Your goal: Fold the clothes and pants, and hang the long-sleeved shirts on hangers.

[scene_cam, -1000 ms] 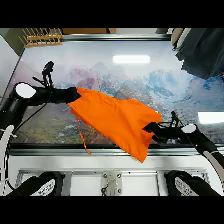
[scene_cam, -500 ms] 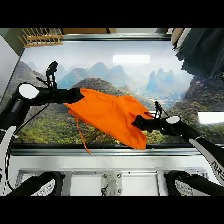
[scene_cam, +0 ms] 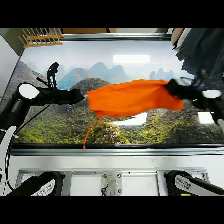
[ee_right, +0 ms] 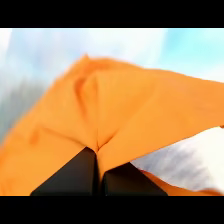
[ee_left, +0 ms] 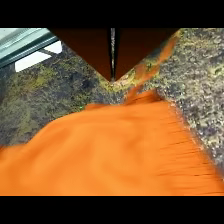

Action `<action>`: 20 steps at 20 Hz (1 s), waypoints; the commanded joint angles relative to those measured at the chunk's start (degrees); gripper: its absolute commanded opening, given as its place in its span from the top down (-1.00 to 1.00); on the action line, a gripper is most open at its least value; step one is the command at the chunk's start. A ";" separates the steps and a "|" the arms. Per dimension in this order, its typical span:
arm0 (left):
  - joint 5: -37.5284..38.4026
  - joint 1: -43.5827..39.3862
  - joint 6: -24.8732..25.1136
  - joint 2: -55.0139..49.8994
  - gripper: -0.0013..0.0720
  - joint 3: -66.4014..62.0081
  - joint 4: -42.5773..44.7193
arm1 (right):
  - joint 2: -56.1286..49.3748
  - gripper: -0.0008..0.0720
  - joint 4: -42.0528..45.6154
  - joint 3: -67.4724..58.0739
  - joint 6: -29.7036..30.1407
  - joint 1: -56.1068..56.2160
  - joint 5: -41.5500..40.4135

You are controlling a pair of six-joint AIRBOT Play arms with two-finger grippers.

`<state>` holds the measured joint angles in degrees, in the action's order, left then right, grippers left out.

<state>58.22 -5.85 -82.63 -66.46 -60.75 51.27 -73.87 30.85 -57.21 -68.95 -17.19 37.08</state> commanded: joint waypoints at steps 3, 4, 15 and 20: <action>0.26 -0.04 -0.57 0.02 0.93 -0.07 0.00 | 5.14 0.96 7.30 -4.46 -6.08 -24.76 0.46; 0.28 -0.04 -0.57 0.02 0.93 -0.07 0.02 | 6.58 0.97 11.30 -4.31 -8.59 -28.04 0.92; -0.72 -0.04 -0.52 0.00 0.93 -0.04 0.13 | 26.84 0.96 36.04 21.73 -27.30 -33.44 30.84; -1.18 -0.04 -0.50 0.00 0.93 -0.04 0.17 | 32.52 0.96 41.62 23.37 -28.50 -32.00 36.81</action>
<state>57.39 -5.85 -83.26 -66.46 -60.75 51.37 -44.95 67.72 -35.44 -95.88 -49.84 68.03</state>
